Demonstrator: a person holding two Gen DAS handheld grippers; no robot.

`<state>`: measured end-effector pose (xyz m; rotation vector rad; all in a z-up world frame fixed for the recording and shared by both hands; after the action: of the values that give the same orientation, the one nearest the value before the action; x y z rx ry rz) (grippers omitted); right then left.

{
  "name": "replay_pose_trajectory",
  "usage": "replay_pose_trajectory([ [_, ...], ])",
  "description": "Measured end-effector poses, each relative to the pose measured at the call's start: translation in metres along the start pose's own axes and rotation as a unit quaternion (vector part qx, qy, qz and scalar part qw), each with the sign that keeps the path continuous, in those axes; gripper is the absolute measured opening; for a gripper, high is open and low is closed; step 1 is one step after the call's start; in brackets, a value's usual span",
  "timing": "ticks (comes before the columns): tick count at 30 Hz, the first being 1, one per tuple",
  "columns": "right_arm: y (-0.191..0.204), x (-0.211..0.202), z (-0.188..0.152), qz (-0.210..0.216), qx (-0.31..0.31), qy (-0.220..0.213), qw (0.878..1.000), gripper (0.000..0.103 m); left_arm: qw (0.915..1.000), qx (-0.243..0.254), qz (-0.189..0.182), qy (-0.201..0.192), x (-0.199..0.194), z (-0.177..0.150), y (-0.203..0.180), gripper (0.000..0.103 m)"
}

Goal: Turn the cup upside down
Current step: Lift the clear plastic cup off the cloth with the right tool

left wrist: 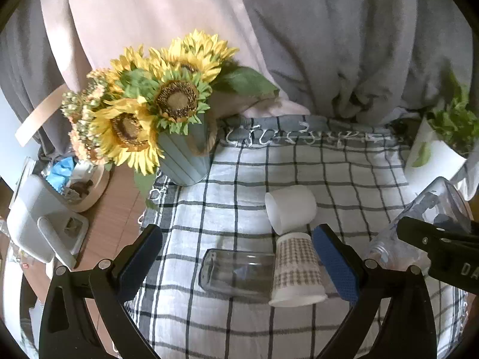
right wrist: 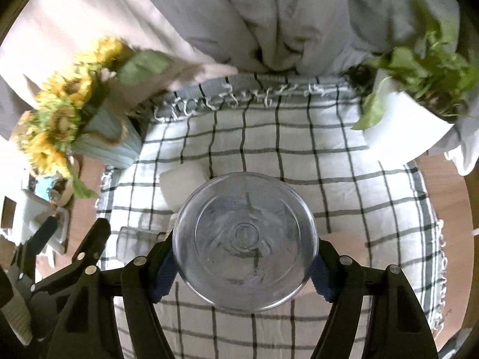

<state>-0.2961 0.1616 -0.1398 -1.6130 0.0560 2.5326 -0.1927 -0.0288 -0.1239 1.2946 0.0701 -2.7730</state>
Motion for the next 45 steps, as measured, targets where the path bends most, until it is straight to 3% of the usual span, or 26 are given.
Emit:
replay_pose_trajectory([
  [5,-0.011,-0.024,-0.024,-0.006,0.007,-0.013,1.0,0.073,1.0,-0.003,0.001,-0.008,-0.022,-0.015,-0.004,0.103],
  [10,-0.017,-0.033,-0.055,0.0,0.011,0.007,1.0,0.073,0.9999,-0.01,0.01,-0.002,-0.035,-0.038,-0.004,0.103],
  [20,-0.006,-0.013,-0.111,0.023,-0.014,0.091,0.995,0.073,0.998,-0.046,0.022,0.038,-0.033,-0.086,0.006,0.103],
  [26,0.009,0.004,-0.133,0.038,-0.059,0.165,0.984,0.073,0.9941,-0.071,0.039,0.072,-0.019,-0.113,0.017,0.103],
  [34,0.028,0.038,-0.141,0.022,-0.095,0.221,0.97,0.073,0.9889,-0.094,0.06,0.098,-0.004,-0.124,0.034,0.103],
  [45,0.04,0.074,-0.121,0.007,-0.08,0.22,0.972,0.073,0.9835,-0.109,0.084,0.117,0.011,-0.12,0.053,0.103],
])
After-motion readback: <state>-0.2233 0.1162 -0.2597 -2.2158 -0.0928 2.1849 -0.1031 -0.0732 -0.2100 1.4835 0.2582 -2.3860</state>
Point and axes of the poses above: each gripper's, at about its wrist camera, not at the fingertips, and x roughly the way its jaws point, y to its left, z to its top, the point moved 4 cm from there along x, roughly the way its jaws point, and after that the axes turned 15 degrees about -z, right-handed, at the moved point
